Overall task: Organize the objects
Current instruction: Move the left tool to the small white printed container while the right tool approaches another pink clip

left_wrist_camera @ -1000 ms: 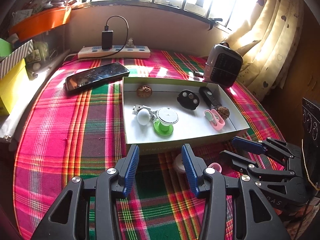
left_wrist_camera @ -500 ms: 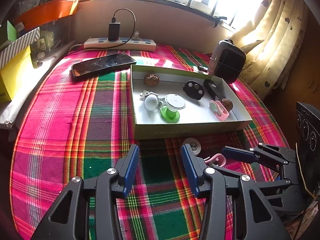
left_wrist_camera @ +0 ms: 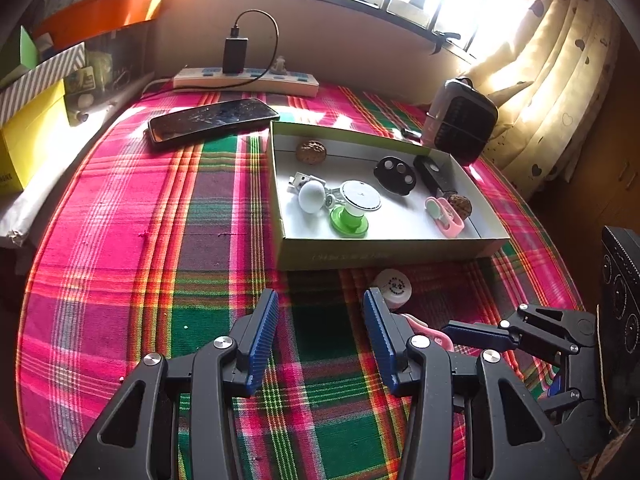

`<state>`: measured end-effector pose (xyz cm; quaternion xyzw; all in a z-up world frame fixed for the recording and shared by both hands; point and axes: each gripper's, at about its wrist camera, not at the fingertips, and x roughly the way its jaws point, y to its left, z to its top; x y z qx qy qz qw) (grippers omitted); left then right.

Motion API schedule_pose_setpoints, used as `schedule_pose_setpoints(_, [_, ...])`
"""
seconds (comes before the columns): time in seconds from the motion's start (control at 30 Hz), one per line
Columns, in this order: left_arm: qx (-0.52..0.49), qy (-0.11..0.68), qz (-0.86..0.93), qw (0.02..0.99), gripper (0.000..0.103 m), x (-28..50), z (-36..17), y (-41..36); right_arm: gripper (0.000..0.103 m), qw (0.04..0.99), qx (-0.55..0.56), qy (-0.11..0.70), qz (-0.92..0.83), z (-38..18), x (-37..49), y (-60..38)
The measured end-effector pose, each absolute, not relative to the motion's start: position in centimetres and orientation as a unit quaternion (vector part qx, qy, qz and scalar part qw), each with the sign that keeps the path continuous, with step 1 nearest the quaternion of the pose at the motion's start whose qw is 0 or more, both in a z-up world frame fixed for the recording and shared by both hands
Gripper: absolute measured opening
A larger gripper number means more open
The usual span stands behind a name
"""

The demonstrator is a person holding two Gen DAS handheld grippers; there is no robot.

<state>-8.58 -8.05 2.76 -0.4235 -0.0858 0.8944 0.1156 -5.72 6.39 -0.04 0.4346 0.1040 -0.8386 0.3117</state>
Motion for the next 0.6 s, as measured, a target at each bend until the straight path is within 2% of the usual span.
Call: schedule_pose_setpoints(0.6, [-0.428, -0.088, 0.891, 0.118, 0.043, -8.9, 2.4, -8.1, 0.041, 0.284, 0.418, 0.137, -0.852, -0.5, -6.4, 4.7])
